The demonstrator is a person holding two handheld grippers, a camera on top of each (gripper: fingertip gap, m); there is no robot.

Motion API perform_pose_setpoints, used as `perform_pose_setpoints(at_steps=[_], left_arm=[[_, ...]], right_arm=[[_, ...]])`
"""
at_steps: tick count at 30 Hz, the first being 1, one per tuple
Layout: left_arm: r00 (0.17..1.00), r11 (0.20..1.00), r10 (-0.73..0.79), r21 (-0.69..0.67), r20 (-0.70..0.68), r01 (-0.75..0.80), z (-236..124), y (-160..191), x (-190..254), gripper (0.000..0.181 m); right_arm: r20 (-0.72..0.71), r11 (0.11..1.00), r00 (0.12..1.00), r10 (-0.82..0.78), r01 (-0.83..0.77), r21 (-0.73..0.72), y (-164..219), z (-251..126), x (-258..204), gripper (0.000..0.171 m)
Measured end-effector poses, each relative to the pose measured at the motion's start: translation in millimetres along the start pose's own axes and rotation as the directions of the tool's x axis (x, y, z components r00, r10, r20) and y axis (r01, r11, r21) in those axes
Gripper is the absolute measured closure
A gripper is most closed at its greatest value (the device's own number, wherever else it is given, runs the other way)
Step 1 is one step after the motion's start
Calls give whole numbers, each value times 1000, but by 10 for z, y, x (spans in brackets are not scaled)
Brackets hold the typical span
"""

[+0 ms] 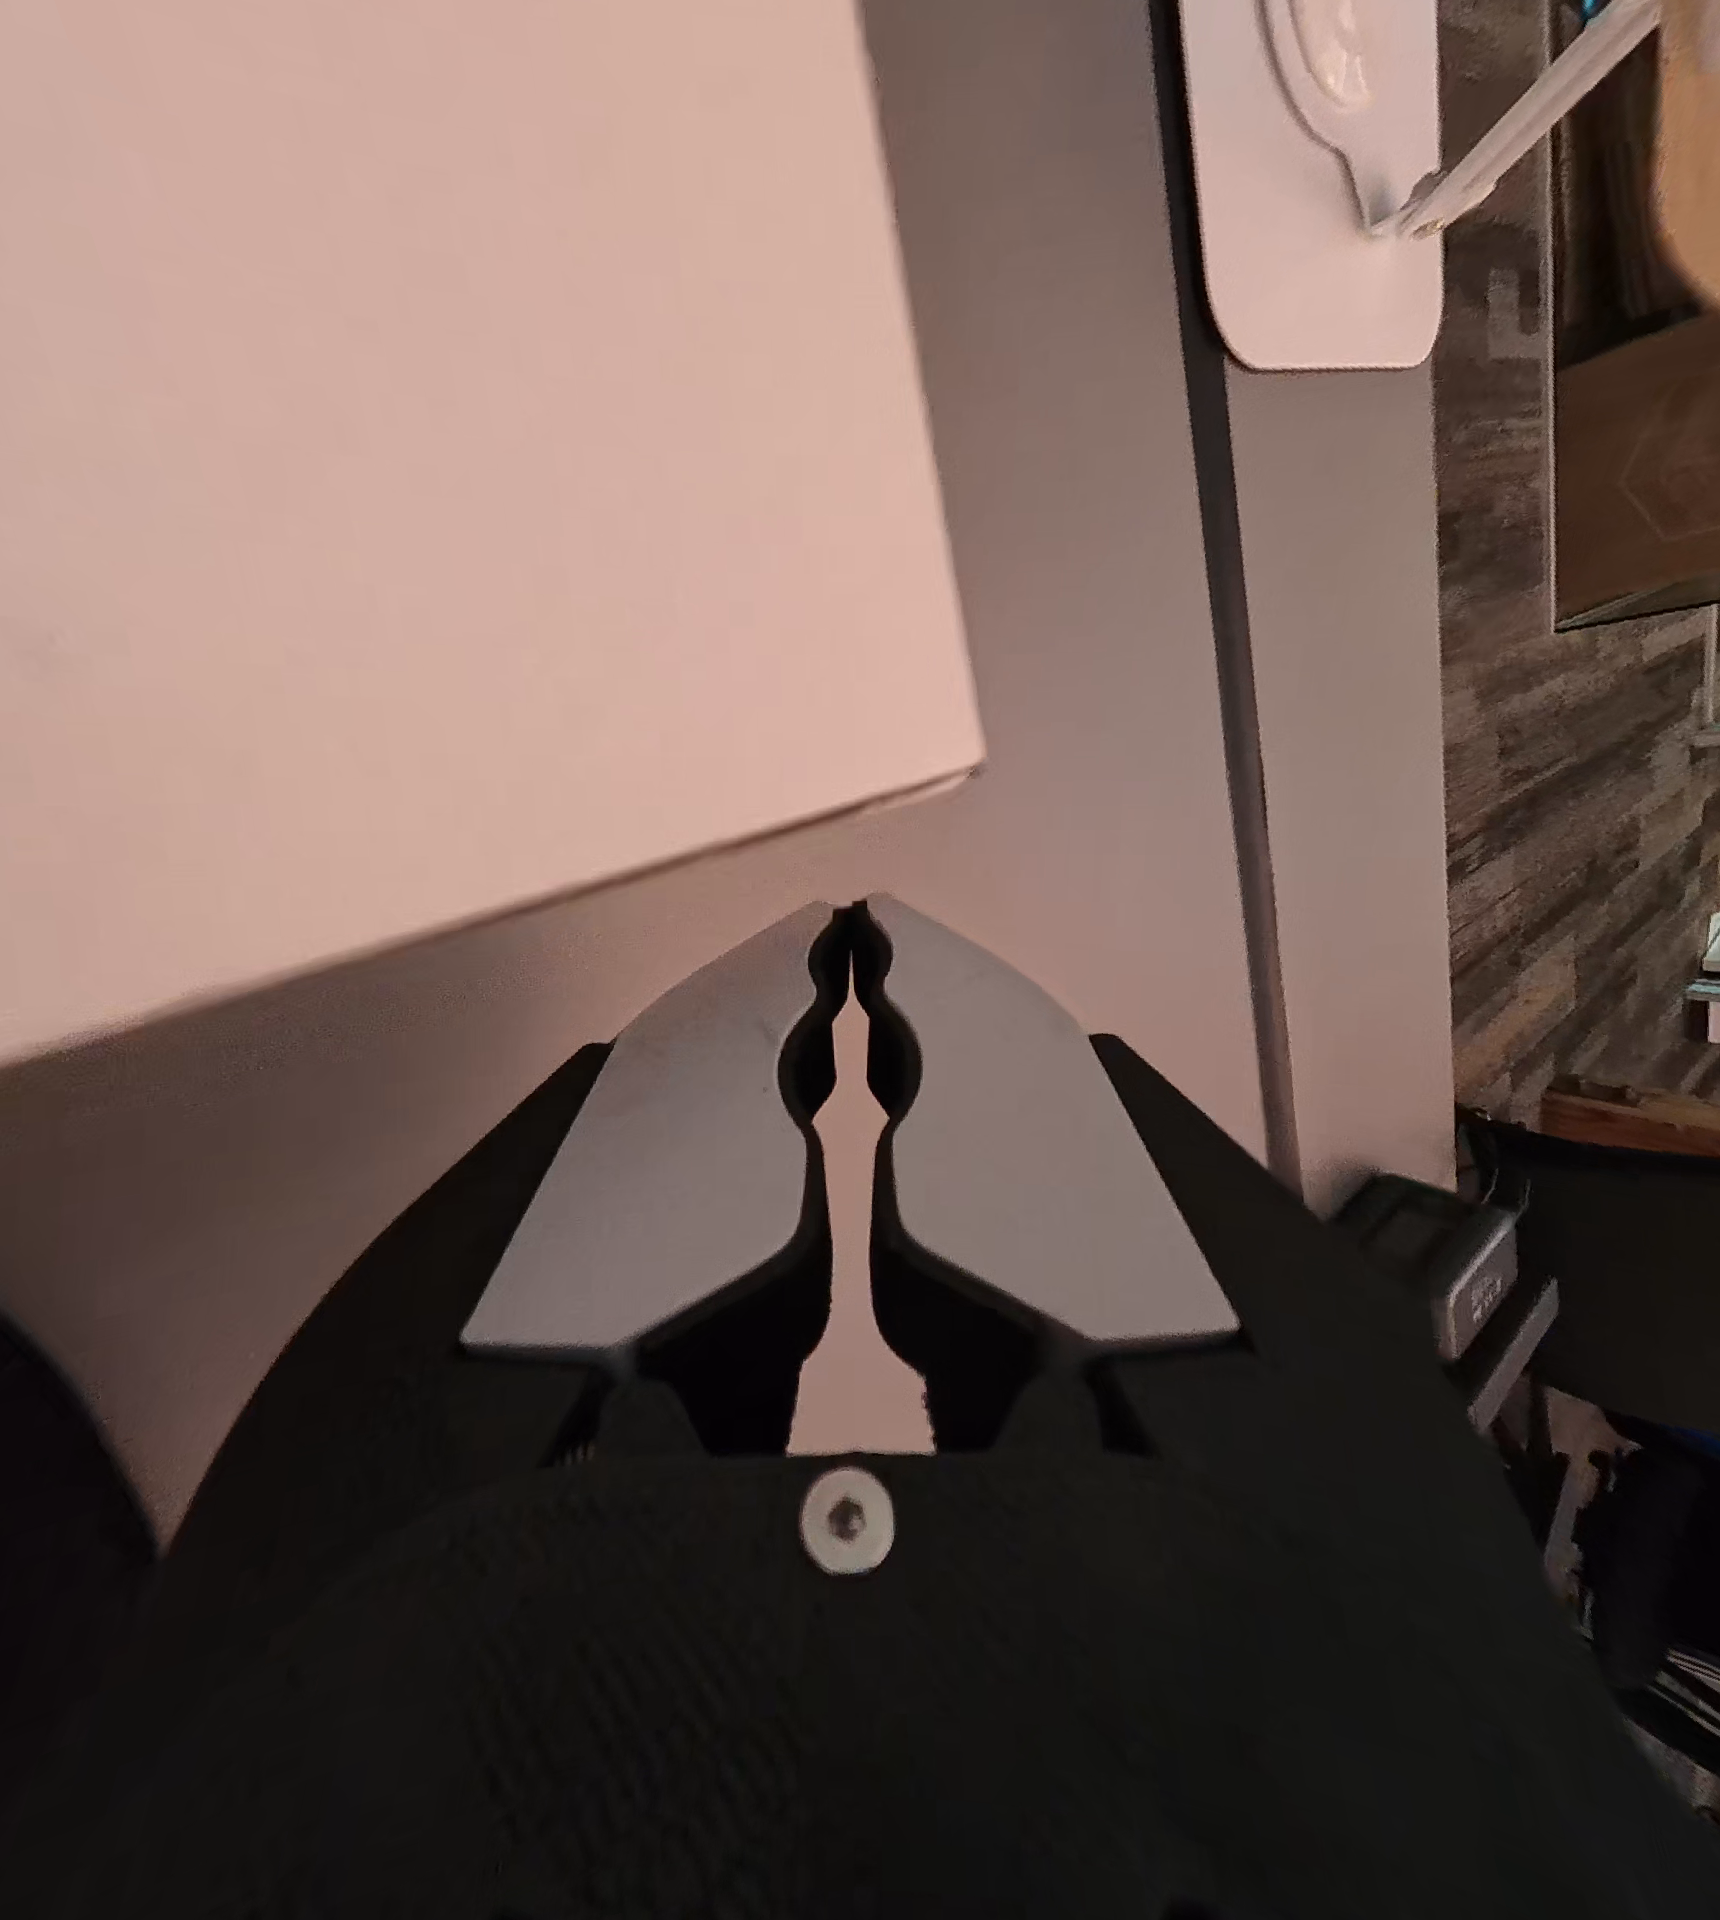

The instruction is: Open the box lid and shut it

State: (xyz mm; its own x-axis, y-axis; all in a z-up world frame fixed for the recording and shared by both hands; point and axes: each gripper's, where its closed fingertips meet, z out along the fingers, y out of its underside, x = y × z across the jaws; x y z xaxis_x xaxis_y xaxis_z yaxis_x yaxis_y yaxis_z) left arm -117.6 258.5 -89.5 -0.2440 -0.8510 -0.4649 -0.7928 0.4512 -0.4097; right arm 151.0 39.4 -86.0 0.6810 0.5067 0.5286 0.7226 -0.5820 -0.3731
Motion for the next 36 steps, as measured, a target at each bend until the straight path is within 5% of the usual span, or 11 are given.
perform_pose_setpoints(at_steps=[6, 12, 20, 22, 25, 29, 32, 36], left_arm=[[993, 994, 37, 110, -111, -25, -437, 63, 495, 181], [989, 987, 55, 157, -135, -34, -495, -102, 704, 181], [983, 973, -139, 168, -117, 158, -598, -35, 684, 181], [944, 913, -317, 242, -92, 330, -821, 64, 661, 181], [801, 697, -556, 401, -221, 594, -1285, 124, 851, 168], [656, 428, -675, 544, -338, 721, -1759, 67, 1221, 137], [606, 377, -748, 577, -273, 725, -1702, -20, 1389, 112], [624, 402, -754, 605, -208, 688, -1476, -266, 1447, 119]], right_arm=[[80, 998, 996, -33, 29, 48, 162, -360, -519, 170], [106, 991, 994, -42, 28, 132, -46, -470, -739, 170], [-8, 982, 996, 87, -85, 171, -76, -557, -691, 170], [-130, 961, 967, 218, -190, 199, 71, -785, -661, 170], [-344, 878, 823, 452, -340, 338, 309, -1363, -710, 170], [-221, 563, 611, 760, -449, 694, 151, -2028, -1095, 141], [-72, 390, 559, 826, -476, 788, -101, -2126, -1297, 127], [-50, 406, 574, 817, -513, 756, -375, -1862, -1356, 119]])
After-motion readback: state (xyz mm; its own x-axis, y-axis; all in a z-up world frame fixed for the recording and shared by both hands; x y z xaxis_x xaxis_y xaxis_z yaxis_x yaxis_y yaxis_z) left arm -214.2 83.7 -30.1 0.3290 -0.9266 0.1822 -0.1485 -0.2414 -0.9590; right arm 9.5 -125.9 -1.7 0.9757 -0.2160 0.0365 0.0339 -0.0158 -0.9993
